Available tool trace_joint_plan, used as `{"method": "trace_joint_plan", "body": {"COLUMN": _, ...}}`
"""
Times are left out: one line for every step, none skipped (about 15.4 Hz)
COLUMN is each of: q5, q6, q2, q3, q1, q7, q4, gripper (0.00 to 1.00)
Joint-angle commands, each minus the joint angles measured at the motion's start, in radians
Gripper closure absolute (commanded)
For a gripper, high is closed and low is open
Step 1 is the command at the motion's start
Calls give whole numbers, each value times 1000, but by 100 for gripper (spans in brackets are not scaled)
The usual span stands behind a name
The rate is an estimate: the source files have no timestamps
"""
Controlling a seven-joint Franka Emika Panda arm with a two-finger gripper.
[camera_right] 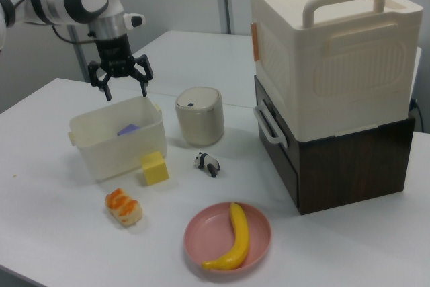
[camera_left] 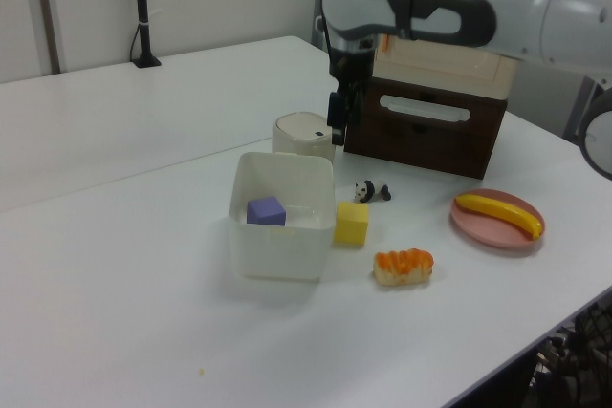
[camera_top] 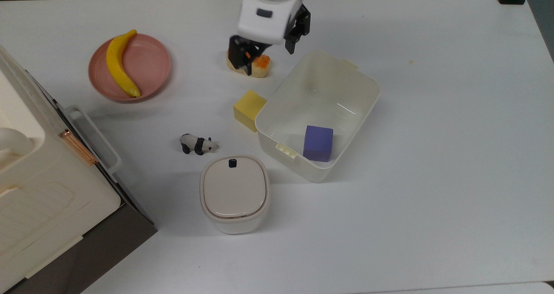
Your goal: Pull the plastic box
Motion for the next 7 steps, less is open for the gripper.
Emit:
{"method": "trace_joint_plan", "body": {"q5": 13, "q6": -3, "q2": -80, "q3": 71, "q1": -98, "q7": 309, "q4": -32, "gripper": 0}}
{"method": "trace_joint_plan", "body": {"q5": 9, "q6": -3, "q2": -97, "q3": 108, "q1": -141, "q7": 402, "q4": -35, "gripper": 0}}
{"method": "trace_joint_plan", "body": {"q5": 4, "q6": -5, "q2": -111, "q3": 139, "q1": -170, "q7": 497, "q4": -36, "gripper": 0}}
{"method": "trace_joint_plan", "body": {"q5": -5, "q6": -5, "q2": -116, "q3": 162, "q1": -189, "q7": 586, "q4": -38, "gripper": 0}}
{"method": "trace_joint_plan", "body": {"q5": -25, "q6": -5, "q2": -117, "q3": 183, "q1": -204, "q7": 659, "q4": -38, "gripper": 0}}
{"method": "trace_joint_plan", "body": {"q5": -43, "q6": -5, "q2": -120, "q3": 206, "q1": -226, "q7": 688, "q4": -38, "gripper": 0}}
{"method": "trace_joint_plan", "body": {"q5": -45, "q6": -5, "q2": -125, "q3": 232, "q1": -250, "q7": 687, "q4": -38, "gripper": 0}}
